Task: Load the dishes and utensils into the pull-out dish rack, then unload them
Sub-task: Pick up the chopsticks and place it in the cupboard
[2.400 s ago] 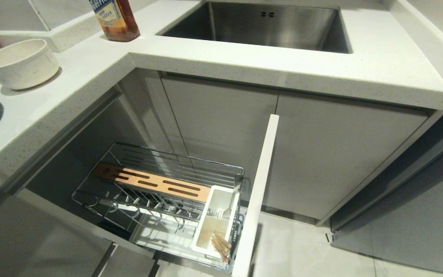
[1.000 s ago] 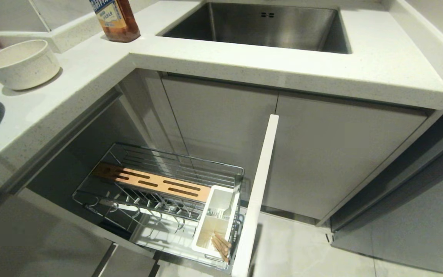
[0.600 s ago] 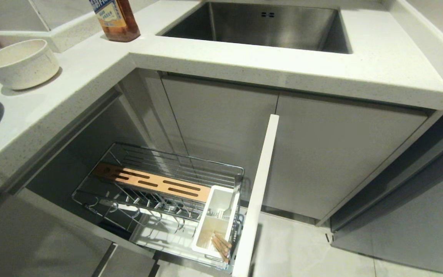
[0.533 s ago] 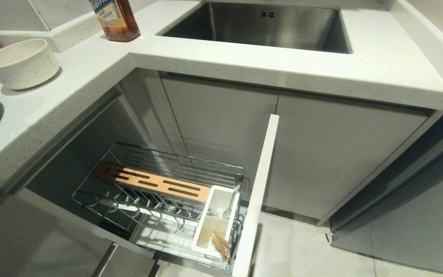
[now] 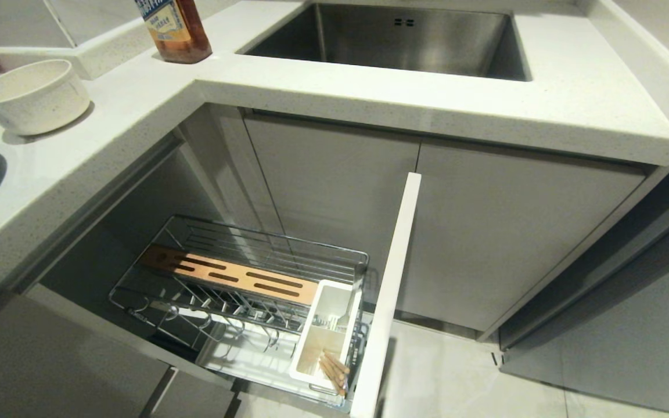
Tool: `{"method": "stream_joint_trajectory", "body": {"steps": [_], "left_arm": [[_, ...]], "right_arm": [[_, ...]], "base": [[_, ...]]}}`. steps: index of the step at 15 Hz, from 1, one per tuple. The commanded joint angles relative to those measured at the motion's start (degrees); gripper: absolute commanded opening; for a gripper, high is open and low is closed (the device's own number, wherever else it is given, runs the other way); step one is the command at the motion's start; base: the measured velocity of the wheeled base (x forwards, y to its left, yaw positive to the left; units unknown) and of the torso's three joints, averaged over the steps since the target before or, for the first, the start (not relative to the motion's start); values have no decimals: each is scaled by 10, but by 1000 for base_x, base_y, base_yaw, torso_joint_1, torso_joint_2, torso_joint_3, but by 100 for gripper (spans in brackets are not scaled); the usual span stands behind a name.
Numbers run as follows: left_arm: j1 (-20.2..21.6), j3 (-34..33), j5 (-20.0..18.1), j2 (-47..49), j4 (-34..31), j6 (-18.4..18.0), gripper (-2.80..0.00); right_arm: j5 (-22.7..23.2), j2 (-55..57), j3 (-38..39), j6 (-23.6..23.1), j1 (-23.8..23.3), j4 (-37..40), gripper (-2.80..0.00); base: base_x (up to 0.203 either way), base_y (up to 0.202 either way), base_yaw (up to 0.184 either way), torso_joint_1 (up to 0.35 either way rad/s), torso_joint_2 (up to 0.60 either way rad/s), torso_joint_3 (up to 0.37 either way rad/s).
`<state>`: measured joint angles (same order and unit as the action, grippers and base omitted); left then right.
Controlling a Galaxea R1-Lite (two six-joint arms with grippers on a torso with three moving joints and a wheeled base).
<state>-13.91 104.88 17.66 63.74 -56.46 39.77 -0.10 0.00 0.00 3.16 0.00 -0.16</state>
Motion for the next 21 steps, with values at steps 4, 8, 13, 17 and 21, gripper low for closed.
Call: {"method": "stream_joint_trajectory", "body": {"steps": [4,8,13,17,21], "left_arm": [[-163,-16,-170,-60,-133,-17,-280],[-191,-38,-313,-37,-254,-122,-280],[-192,-53,-336,85,-307,-129,-280],[-192,-59,-356,201,-312,-127,-280],[-196,-100,-359,291,-312,-127,-280]], "right_arm": [[0,0,0,0,0,0,-280],[0,0,0,0,0,0,-280],[0,1,0,0,0,0,-280],[0,0,0,0,0,0,-280],[0,0,0,0,0,0,-280]], "base": [[0,0,0,0,0,0],[0,0,0,0,0,0],[0,0,0,0,0,0],[0,0,0,0,0,0],[0,0,0,0,0,0]]}}
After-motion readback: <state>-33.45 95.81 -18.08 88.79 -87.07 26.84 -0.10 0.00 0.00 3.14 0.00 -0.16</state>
